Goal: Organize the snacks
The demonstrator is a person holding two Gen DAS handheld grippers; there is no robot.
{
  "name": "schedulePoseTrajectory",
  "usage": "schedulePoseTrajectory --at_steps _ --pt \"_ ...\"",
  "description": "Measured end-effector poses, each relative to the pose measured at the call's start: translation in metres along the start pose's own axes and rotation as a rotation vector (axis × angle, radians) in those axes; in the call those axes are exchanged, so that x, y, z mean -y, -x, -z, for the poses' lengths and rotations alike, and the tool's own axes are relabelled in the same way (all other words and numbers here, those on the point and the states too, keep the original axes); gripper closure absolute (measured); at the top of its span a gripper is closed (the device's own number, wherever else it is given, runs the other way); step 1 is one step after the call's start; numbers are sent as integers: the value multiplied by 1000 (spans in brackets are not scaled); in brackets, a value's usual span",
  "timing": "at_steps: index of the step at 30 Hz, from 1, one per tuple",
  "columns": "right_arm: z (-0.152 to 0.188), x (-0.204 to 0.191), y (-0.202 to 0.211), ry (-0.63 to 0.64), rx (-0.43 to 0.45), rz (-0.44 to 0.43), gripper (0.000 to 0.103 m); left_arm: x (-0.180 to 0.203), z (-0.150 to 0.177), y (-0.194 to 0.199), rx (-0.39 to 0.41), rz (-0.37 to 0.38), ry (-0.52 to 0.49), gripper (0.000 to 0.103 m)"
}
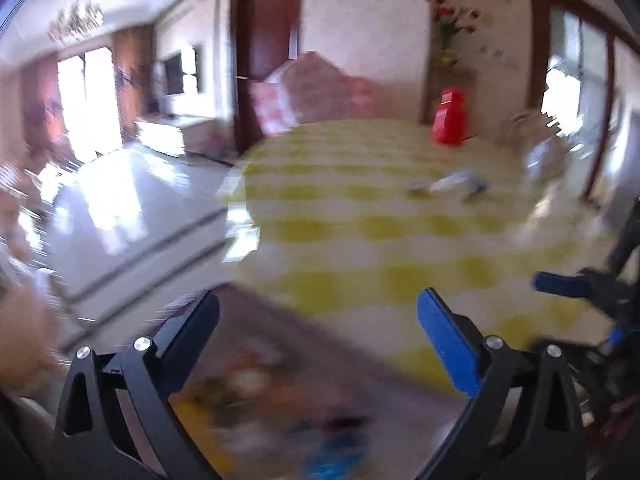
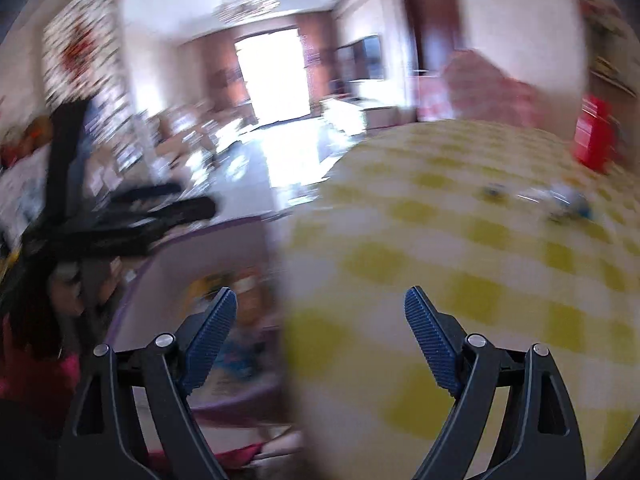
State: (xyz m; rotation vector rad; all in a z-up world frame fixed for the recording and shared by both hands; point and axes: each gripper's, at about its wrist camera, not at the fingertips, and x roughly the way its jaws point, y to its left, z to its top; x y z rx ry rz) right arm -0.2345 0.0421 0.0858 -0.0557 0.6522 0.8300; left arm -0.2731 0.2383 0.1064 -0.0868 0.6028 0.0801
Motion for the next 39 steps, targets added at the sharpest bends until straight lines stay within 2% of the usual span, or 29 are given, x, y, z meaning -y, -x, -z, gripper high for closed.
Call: schedulePoseTrajectory --at_steps 4,7,8,10,12,15,18,20,22,25,26,32,36,39 --pt "3 92 22 -193 31 175 18 76 -30 -60 -82 203 -6 2" --pt "10 147 34 -293 44 270 18 124 -55 -113 -145 247 17 2" --pt "13 163 37 -318 51 290 18 134 -60 -127 -149 243 20 2" --pt "21 199 41 -381 68 324 18 152 -73 -166 -168 191 57 2" --pt "28 230 45 -440 80 344 18 163 -86 -202 -176 169 152 2" --pt "32 268 53 -504 94 357 18 174 -101 -241 -158 151 260 2" --pt "20 296 44 -495 98 393 18 183 -115 -268 -101 139 351 2" --pt "9 309 32 -495 81 411 18 186 -123 -282 -78 115 370 2" --pt "3 321 21 -488 61 419 18 187 -131 -304 -124 70 329 2" --pt "-8 338 -1 -456 19 405 18 172 -134 -323 -162 23 273 2" --pt "-14 344 -10 -444 5 399 18 164 -133 -326 -164 8 281 2" --pt "-59 376 -70 -378 -43 329 18 133 -121 -331 -170 -24 425 2" --pt "-77 409 -108 -519 -39 274 18 126 -122 -329 -128 -55 455 2" --pt "-94 408 -134 -512 -38 266 19 122 -122 -326 -119 -68 466 2"
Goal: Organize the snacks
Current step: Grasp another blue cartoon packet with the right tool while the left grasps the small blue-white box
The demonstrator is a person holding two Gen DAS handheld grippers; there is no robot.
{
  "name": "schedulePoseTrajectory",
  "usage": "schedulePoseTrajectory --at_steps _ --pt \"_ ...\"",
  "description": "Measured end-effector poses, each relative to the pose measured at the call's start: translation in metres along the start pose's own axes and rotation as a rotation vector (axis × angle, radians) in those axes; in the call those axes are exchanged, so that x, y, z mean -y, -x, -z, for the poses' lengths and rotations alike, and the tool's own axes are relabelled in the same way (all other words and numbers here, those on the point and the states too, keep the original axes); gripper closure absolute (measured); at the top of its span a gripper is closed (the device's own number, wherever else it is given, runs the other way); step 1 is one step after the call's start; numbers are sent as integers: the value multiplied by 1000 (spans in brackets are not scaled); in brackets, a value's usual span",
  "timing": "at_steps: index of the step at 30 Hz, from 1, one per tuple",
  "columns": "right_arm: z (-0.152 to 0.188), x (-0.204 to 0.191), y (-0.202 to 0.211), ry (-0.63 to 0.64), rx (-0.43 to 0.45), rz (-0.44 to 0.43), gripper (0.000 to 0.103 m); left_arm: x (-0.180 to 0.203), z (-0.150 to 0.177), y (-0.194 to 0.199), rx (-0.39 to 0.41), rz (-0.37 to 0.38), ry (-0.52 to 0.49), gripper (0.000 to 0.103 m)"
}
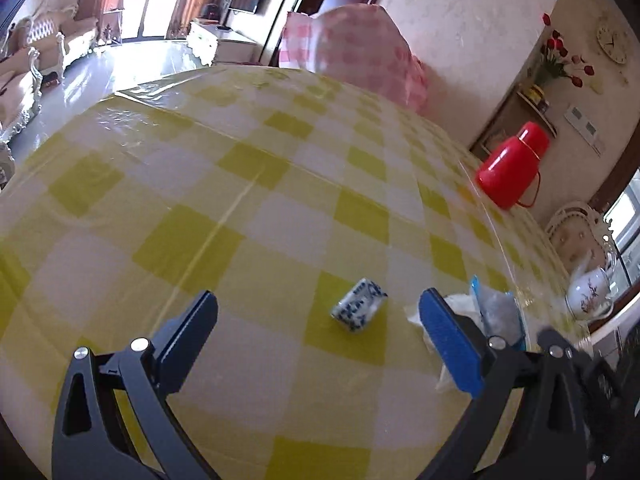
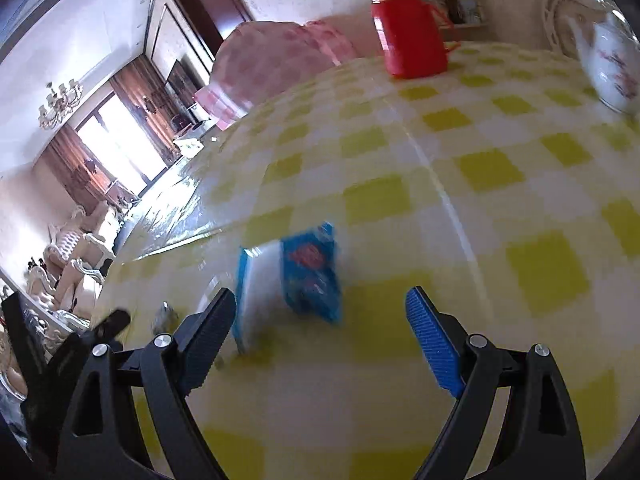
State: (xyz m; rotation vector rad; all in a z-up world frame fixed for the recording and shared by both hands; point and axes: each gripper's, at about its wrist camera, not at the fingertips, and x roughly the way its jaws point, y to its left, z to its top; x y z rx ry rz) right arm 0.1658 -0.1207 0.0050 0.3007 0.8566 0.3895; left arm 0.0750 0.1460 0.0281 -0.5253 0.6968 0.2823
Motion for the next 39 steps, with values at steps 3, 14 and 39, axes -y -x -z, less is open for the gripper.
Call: schedulePoseTrajectory --at_steps 3,14,39 --pt "-8 -22 -20 65 0 54 19 -3 0 -2 -25 3 26 2" --pt "0 -28 -43 189 -81 152 40 14 9 -7 -81 14 -56 2" --pt "2 2 -28 97 -82 94 46 60 11 -31 -110 -280 -294 69"
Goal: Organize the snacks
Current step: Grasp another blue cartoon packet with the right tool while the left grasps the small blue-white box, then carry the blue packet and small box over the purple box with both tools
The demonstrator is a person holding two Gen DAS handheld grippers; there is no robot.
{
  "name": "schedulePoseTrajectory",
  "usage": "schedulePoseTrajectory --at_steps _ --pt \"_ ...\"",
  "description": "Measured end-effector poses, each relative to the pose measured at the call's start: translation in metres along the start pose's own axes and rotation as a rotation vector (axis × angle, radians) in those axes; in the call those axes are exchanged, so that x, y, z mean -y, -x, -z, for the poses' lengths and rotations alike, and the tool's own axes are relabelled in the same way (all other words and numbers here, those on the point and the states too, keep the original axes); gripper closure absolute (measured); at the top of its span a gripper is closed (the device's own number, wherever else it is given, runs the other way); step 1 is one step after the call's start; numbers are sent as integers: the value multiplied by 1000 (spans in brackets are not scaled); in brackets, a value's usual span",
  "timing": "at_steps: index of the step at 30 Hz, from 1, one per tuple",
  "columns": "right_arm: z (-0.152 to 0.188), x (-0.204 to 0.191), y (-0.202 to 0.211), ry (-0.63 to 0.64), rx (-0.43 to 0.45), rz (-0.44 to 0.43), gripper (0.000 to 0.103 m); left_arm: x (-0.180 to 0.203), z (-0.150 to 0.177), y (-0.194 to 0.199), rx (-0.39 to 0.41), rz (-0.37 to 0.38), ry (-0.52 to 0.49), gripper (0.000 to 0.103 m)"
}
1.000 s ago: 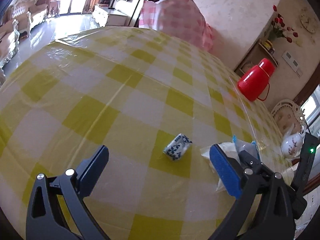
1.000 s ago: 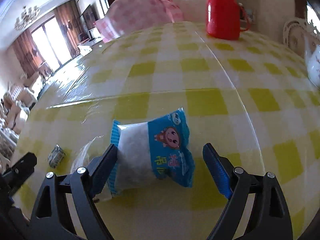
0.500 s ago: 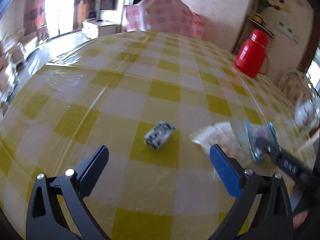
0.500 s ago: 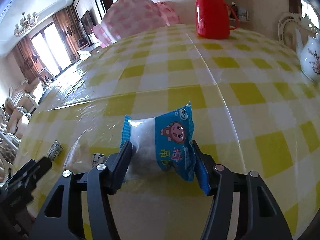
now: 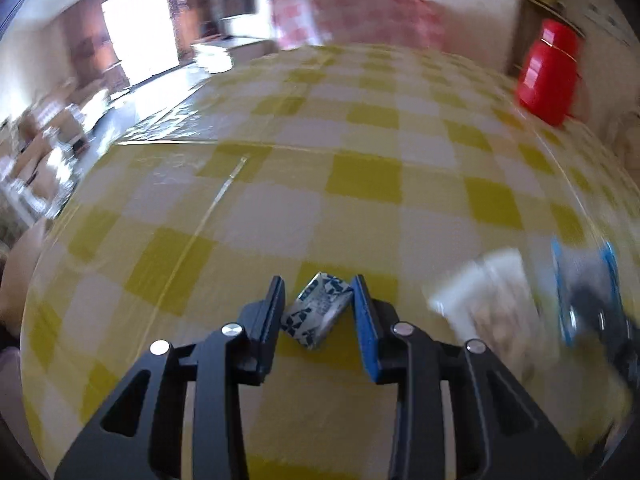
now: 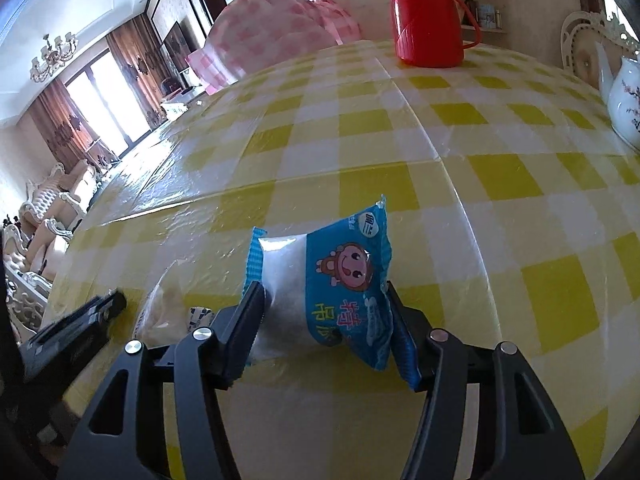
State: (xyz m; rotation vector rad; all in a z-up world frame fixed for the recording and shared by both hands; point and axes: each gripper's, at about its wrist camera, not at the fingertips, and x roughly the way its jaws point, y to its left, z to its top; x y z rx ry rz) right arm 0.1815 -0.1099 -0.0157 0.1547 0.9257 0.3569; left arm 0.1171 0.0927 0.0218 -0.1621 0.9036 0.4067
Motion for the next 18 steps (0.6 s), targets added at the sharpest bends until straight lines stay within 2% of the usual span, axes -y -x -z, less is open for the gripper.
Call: schedulePoseTrajectory --at_steps 2,5,7,8,11,12,13,15,18 --pt "0 0 0 -4 0 -1 46 -10 2 3 -8 36 2 68" --pt "0 0 0 -3 -1 0 45 -16 -1 0 -6 52 -73 63" --pt "0 0 0 -4 -1 -1 45 -21 -4 -5 4 40 -107 40" --pt "0 0 0 -3 -1 -1 45 -27 -6 -8 6 40 -112 36" --pt "0 0 0 -5 -1 -3 45 -43 -9 -9 12 -9 -77 34" --pt "1 1 0 -7 -1 -4 45 -46 -8 -7 8 -9 -75 29" --pt "0 1 0 -5 -1 -5 45 -50 -7 -6 -1 15 -58 21" --pt "0 1 0 -6 -2 -6 45 -56 2 4 -13 77 12 15" --pt "1 2 0 -6 -1 -5 45 -52 16 16 4 80 48 12"
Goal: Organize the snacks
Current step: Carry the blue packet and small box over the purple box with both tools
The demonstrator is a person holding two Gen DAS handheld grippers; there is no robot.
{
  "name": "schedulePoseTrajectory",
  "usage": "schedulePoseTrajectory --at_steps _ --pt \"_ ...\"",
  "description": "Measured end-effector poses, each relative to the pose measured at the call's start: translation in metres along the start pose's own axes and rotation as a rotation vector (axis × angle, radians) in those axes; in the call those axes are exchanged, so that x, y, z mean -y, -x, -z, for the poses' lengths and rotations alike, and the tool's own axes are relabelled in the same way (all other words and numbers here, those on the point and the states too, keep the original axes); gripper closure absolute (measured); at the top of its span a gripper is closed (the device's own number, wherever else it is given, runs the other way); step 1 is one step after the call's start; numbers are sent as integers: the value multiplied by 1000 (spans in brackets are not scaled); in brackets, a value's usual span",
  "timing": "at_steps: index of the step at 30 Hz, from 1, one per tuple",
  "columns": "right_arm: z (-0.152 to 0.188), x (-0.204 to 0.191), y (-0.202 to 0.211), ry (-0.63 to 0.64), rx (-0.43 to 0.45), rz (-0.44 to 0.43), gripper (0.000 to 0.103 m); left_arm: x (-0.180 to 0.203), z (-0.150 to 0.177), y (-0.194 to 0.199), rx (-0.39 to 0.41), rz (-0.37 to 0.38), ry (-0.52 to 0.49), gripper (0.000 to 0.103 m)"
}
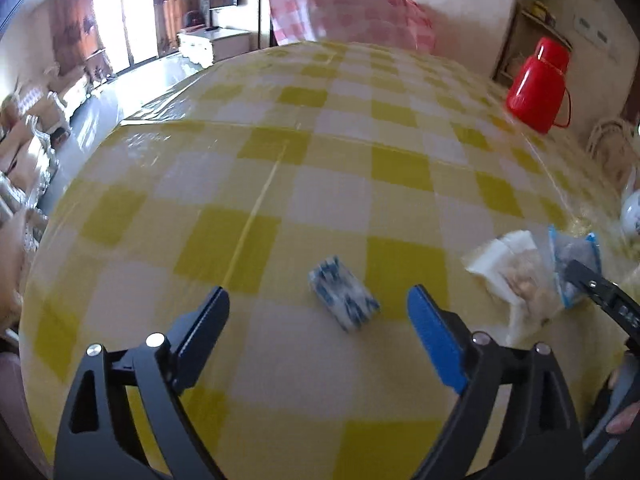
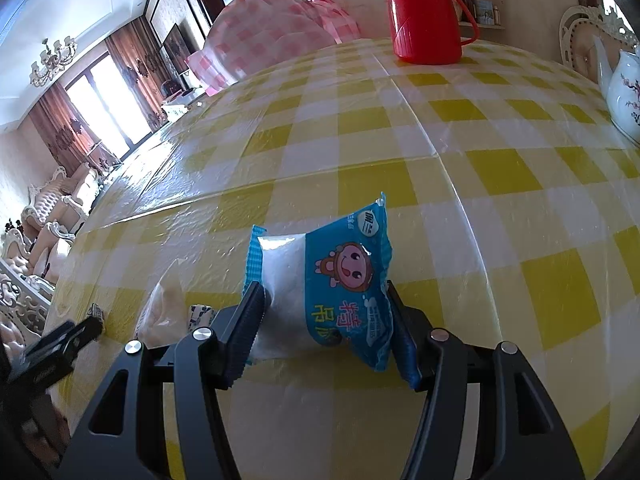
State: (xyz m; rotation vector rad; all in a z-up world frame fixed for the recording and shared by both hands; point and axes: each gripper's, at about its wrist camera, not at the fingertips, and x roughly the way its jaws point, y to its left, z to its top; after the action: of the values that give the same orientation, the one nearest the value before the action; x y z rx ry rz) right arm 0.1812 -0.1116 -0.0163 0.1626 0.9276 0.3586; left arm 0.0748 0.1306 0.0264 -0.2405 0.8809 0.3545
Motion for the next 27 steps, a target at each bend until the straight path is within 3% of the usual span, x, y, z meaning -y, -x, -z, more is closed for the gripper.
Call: schedulePoseTrajectory --at_steps 4,9,12,15,20,24,27 --pt "4 0 3 -4 0 -8 45 26 6 0 32 -55 -164 12" --pt "17 2 13 6 1 5 46 9 -2 -10 -6 28 -139 12" --pt "25 4 22 4 3 15 46 8 -8 -13 7 16 -228 12" --pt "38 6 34 0 5 20 46 14 -3 -8 37 72 -367 9" --pt "58 8 53 -4 6 30 46 18 2 -7 19 194 -441 10" --pt "80 8 74 -7 8 38 46 23 4 -13 -24 258 -478 44" --pt "97 7 89 -7 8 37 46 22 2 -16 -21 266 -500 49"
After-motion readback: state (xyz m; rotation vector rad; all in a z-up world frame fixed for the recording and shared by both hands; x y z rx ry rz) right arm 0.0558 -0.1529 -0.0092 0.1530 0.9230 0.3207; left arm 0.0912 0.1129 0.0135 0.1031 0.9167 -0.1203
